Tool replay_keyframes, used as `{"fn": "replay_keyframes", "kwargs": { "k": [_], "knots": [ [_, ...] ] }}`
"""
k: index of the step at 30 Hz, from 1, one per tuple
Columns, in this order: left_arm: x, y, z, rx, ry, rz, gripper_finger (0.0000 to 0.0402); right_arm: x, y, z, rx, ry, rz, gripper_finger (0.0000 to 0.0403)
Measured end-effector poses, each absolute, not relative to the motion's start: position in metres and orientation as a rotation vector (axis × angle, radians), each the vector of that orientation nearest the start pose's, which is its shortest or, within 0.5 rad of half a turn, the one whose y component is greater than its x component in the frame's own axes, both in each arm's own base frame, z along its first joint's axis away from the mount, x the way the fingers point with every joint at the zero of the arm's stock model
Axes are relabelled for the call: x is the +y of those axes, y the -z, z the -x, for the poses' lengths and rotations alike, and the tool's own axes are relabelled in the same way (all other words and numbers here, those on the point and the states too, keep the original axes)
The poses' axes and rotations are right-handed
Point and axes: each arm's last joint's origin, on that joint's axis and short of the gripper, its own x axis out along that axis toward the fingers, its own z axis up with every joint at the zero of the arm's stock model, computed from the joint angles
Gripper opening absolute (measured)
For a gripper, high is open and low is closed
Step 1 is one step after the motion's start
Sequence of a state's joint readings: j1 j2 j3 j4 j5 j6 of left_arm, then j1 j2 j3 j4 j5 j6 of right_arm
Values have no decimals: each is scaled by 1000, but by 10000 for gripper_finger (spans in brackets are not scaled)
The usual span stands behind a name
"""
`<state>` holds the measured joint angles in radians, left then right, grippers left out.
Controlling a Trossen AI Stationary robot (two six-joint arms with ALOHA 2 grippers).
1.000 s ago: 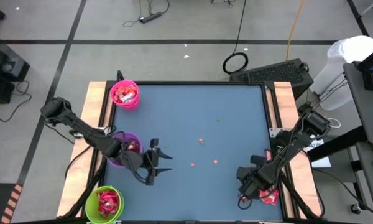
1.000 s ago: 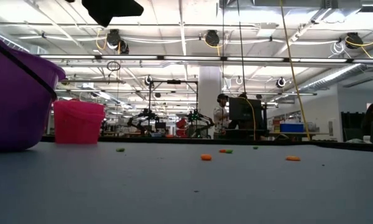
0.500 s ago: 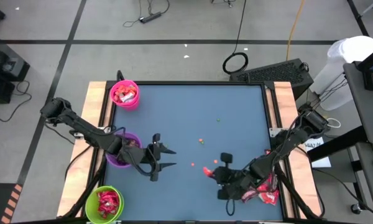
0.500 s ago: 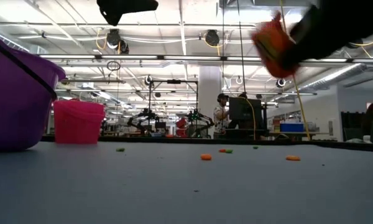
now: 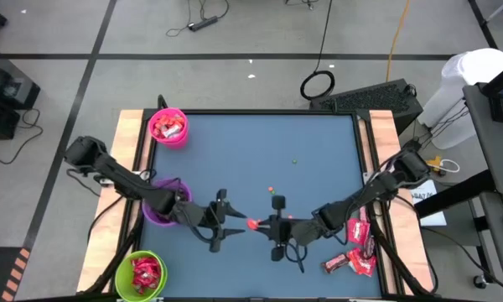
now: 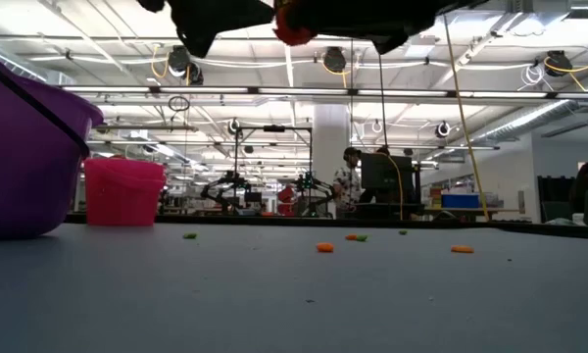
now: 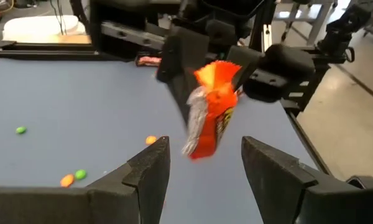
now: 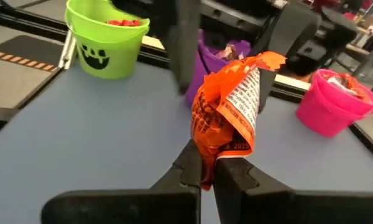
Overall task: Organize candy in baskets
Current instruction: Put the orange chocolate into the pink bucket
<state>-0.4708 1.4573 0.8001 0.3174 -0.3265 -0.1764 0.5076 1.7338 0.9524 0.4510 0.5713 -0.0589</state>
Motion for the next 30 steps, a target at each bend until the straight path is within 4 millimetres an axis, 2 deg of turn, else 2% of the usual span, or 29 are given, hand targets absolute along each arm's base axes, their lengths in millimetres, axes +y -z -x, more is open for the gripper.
{"fn": "replay_keyframes", "kwargs": {
  "k": [8, 18, 23, 30],
  "knots": [
    [-132, -222, -296, 265, 100, 65, 203, 154, -194, -338, 300, 56, 234, 11],
    [-124, -220, -301, 267, 75, 99, 198, 152, -198, -340, 269, 30, 182, 11],
    [-124, -220, -301, 267, 77, 100, 151, 151, -201, -342, 234, 26, 105, 22],
    [-123, -223, -299, 261, 79, 97, 81, 152, -203, -341, 222, 13, 95, 100]
  ]
}}
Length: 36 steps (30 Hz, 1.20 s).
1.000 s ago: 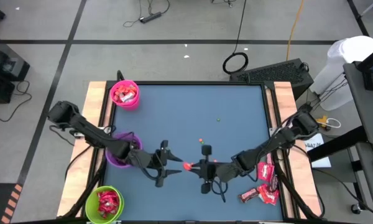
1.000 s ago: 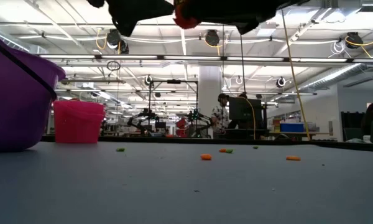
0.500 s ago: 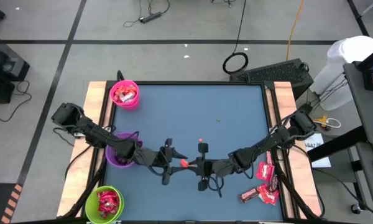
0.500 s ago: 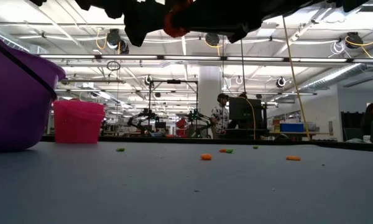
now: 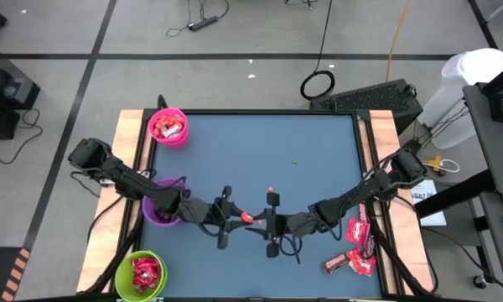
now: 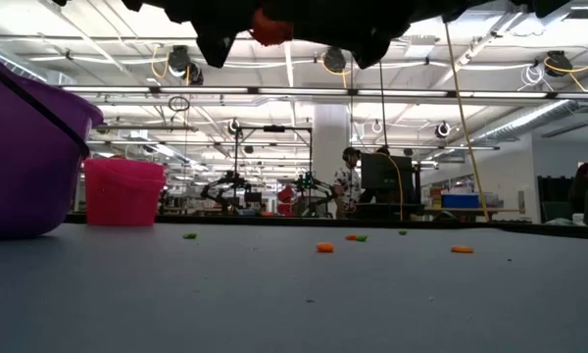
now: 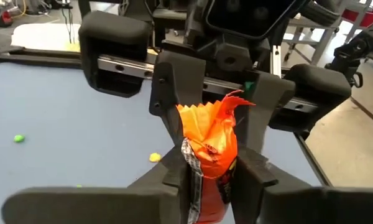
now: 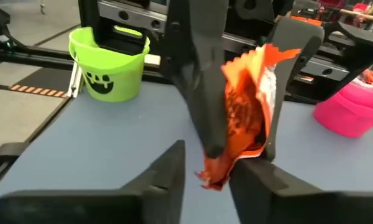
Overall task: Organize candy in baskets
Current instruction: Put the orange chocolate into the pink bucket
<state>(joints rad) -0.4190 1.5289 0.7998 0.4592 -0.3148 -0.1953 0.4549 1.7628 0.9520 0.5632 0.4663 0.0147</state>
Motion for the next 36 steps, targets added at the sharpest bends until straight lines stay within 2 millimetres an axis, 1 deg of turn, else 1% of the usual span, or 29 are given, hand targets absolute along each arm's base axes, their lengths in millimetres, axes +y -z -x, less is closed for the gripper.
{"fn": "replay_keyframes", "kwargs": {
  "k": [3, 6, 13, 19, 23, 26, 29, 32, 36],
  "knots": [
    [-120, -235, -291, 259, 79, 79, 76, 153, -206, -340, 210, 13, 99, 131],
    [-114, -250, -279, 264, 56, 71, 75, 156, -207, -338, 214, -3, 127, 152],
    [-87, -280, -245, 295, -120, 44, 75, 160, -209, -335, 215, -9, 60, 171],
    [-52, -296, -219, 325, -276, 92, 75, 160, -209, -335, 216, -8, 47, 171],
    [-27, -307, -203, 383, -394, 132, 75, 160, -209, -335, 218, -7, 49, 171],
    [-8, -318, -194, 432, -522, 135, 75, 160, -208, -335, 220, -8, 50, 171],
    [12, -324, -186, 517, -656, 114, 75, 160, -208, -335, 224, -7, 50, 171],
    [33, -324, -179, 591, -780, 121, 75, 160, -207, -335, 229, -7, 52, 171],
    [61, -316, -166, 701, -934, 151, 75, 159, -206, -335, 246, -6, 59, 171]
  ]
}}
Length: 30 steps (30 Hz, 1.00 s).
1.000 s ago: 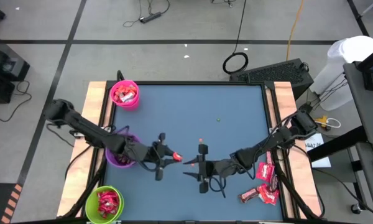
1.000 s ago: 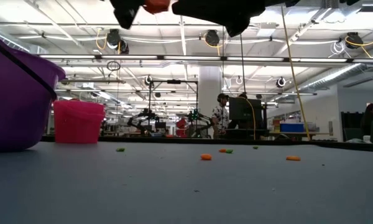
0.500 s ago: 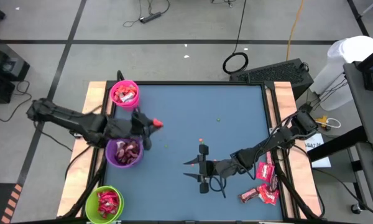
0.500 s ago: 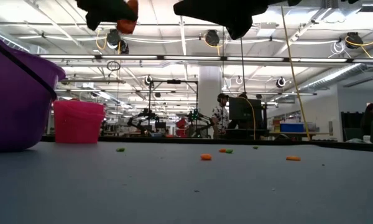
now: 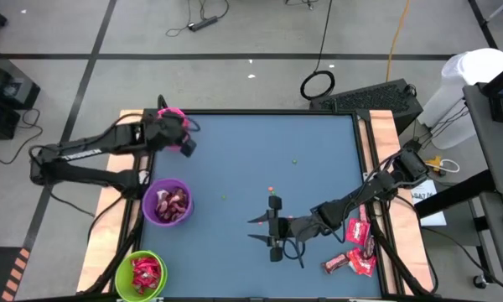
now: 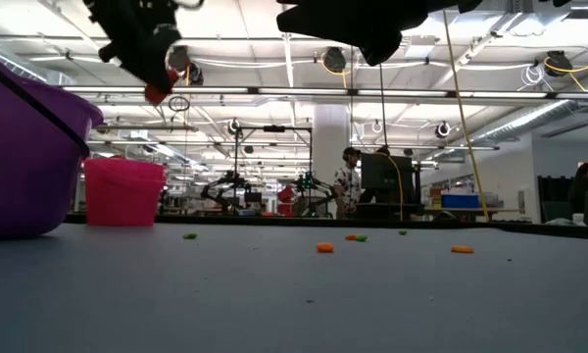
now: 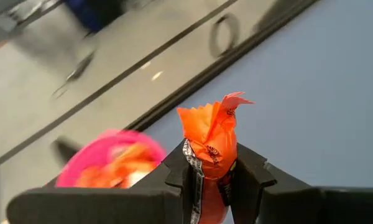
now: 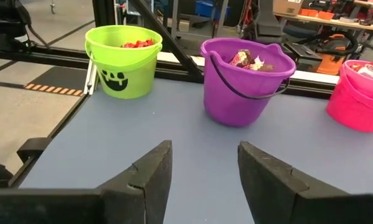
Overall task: Organize candy in baskets
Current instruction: Put the orange chocolate into the pink bucket
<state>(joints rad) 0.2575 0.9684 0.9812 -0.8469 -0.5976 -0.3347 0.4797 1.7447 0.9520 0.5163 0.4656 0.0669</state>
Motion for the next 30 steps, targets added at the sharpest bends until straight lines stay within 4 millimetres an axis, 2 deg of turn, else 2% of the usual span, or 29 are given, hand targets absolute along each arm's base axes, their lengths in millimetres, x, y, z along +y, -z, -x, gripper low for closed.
{"fn": "replay_keyframes", "kwargs": {
  "k": [7, 16, 25, 30],
  "knots": [
    [105, -301, -154, 882, -1118, 179, 75, 159, -204, -334, 266, -5, 69, 171],
    [152, -268, -157, 1124, -1111, 245, 75, 159, -204, -334, 265, -5, 69, 171],
    [172, -246, -158, 1265, -1115, 282, 79, 159, -204, -334, 265, -5, 69, 171],
    [171, -244, -154, 1308, -1070, 328, 120, 159, -204, -334, 265, -5, 69, 171]
  ]
}}
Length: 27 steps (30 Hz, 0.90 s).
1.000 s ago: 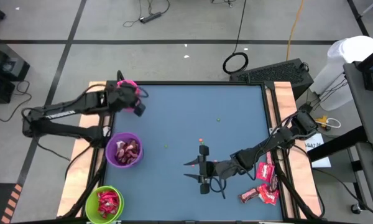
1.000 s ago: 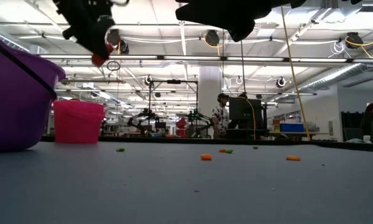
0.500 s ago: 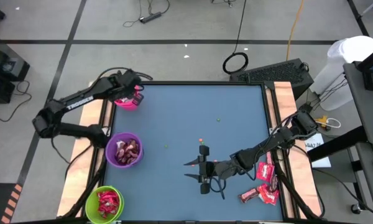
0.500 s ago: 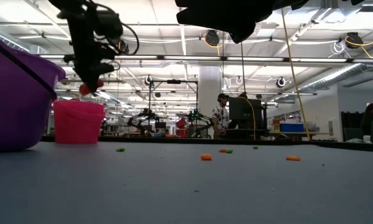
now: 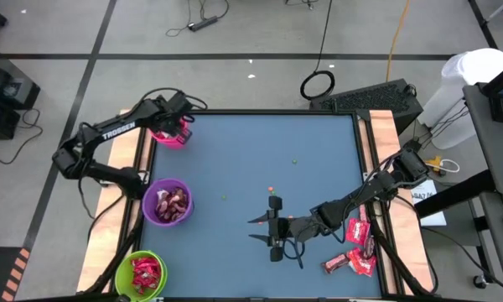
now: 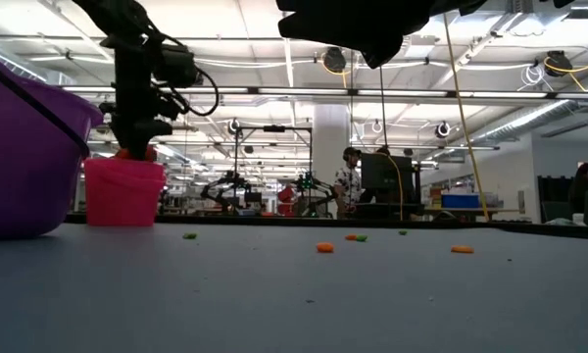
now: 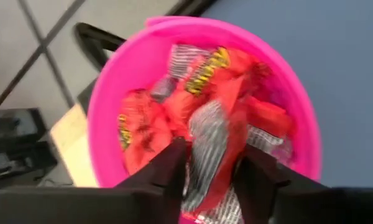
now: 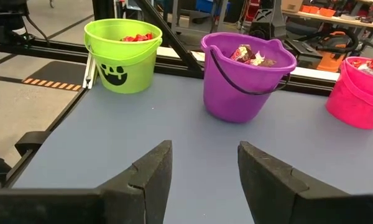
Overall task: Organize candy in baskets
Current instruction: Put the orange chocolate into the pink bucket
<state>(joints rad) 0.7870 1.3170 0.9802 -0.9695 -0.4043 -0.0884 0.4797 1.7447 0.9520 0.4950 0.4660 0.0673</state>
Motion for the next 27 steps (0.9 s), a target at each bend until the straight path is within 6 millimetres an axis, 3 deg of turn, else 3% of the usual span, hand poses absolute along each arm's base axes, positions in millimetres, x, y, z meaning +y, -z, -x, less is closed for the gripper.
{"fn": "replay_keyframes", "kwargs": {
  "k": [6, 13, 19, 27],
  "knots": [
    [169, -254, -155, 1286, -999, 317, 191, 159, -204, -334, 266, -5, 69, 171],
    [152, -300, -153, 1087, -1001, 253, 212, 159, -204, -334, 266, -4, 69, 171],
    [121, -328, -146, 934, -927, 189, 212, 159, -203, -334, 269, -4, 71, 171],
    [63, -348, -151, 673, -587, 151, 212, 159, -204, -324, 374, 3, 65, 171]
  ]
}}
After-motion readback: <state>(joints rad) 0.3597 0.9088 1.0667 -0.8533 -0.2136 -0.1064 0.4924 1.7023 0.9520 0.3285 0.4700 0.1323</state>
